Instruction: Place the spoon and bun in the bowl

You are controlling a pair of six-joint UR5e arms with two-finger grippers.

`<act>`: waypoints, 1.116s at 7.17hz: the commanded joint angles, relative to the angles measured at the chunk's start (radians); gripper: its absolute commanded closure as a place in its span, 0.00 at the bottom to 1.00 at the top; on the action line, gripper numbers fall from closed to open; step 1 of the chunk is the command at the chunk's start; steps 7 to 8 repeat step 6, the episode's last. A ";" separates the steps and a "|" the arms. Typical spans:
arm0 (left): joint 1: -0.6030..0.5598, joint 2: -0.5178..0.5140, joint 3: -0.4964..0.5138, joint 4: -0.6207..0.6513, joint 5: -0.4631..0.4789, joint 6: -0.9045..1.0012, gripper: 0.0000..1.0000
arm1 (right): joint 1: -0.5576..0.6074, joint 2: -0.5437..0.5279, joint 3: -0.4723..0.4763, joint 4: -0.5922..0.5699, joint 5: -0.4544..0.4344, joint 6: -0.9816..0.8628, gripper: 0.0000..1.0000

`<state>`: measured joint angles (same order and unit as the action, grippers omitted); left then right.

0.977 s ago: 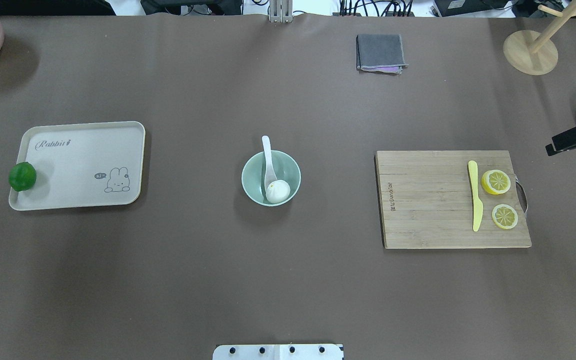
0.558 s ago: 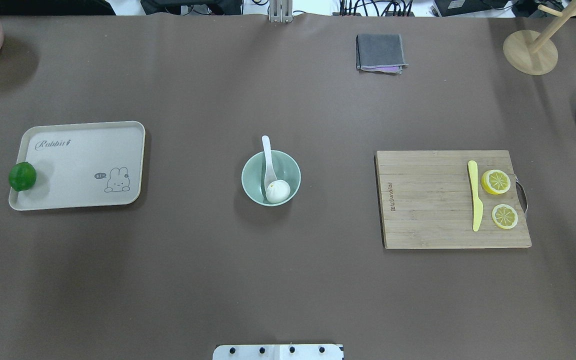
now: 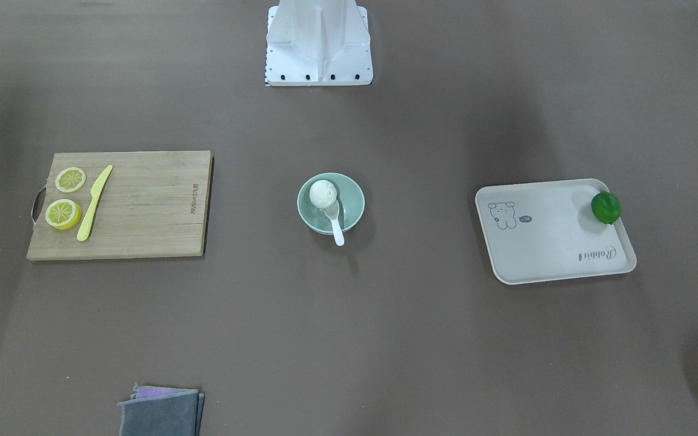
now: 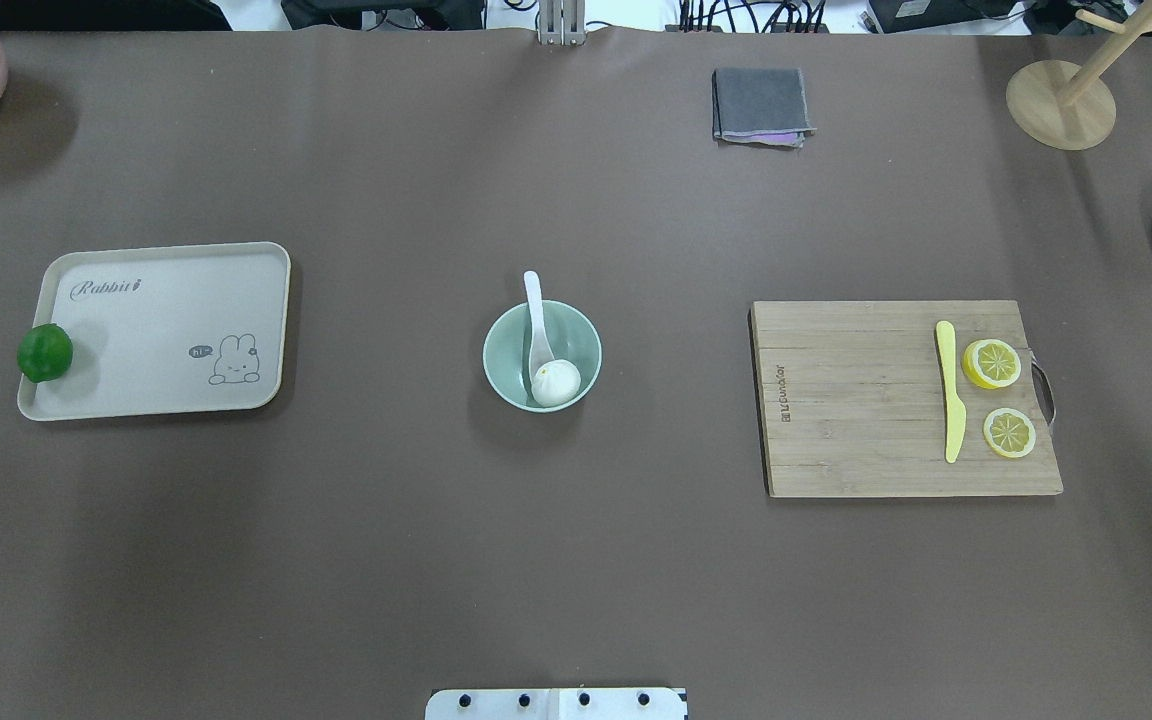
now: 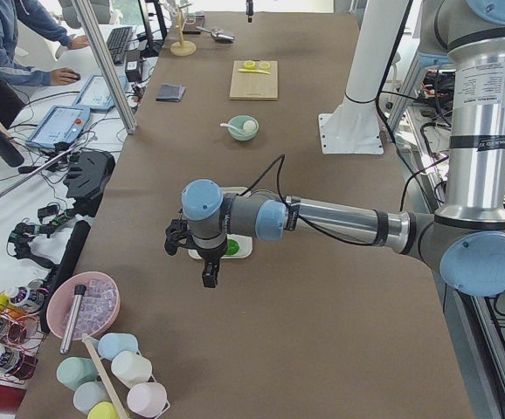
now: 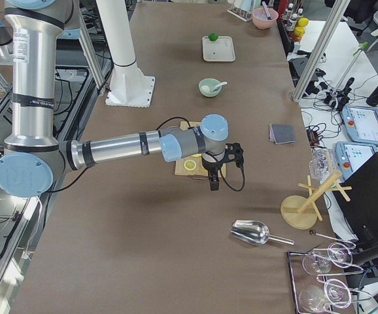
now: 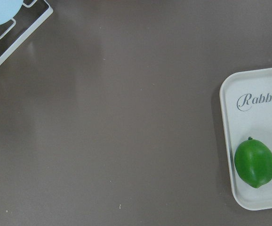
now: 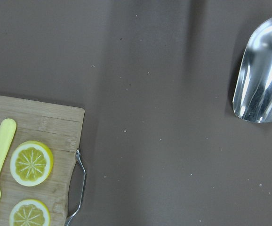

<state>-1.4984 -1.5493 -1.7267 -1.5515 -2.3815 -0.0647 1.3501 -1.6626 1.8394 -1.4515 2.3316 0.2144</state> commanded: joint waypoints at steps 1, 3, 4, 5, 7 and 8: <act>-0.002 0.008 -0.004 0.001 -0.010 0.000 0.02 | 0.001 0.000 0.000 -0.001 0.003 -0.001 0.00; -0.002 0.009 -0.004 0.001 -0.010 0.000 0.02 | 0.001 -0.002 -0.002 0.000 0.006 -0.001 0.00; -0.002 0.009 -0.004 0.001 -0.010 -0.001 0.02 | 0.009 -0.011 -0.003 -0.001 0.023 -0.001 0.00; 0.000 0.008 -0.004 0.001 -0.010 0.000 0.02 | 0.033 -0.023 -0.003 -0.001 0.052 -0.001 0.00; 0.000 0.008 -0.004 0.001 -0.010 -0.001 0.02 | 0.050 -0.040 -0.002 0.000 0.067 -0.003 0.00; 0.000 0.008 -0.004 0.001 -0.010 -0.001 0.02 | 0.050 -0.040 -0.002 0.000 0.067 -0.003 0.00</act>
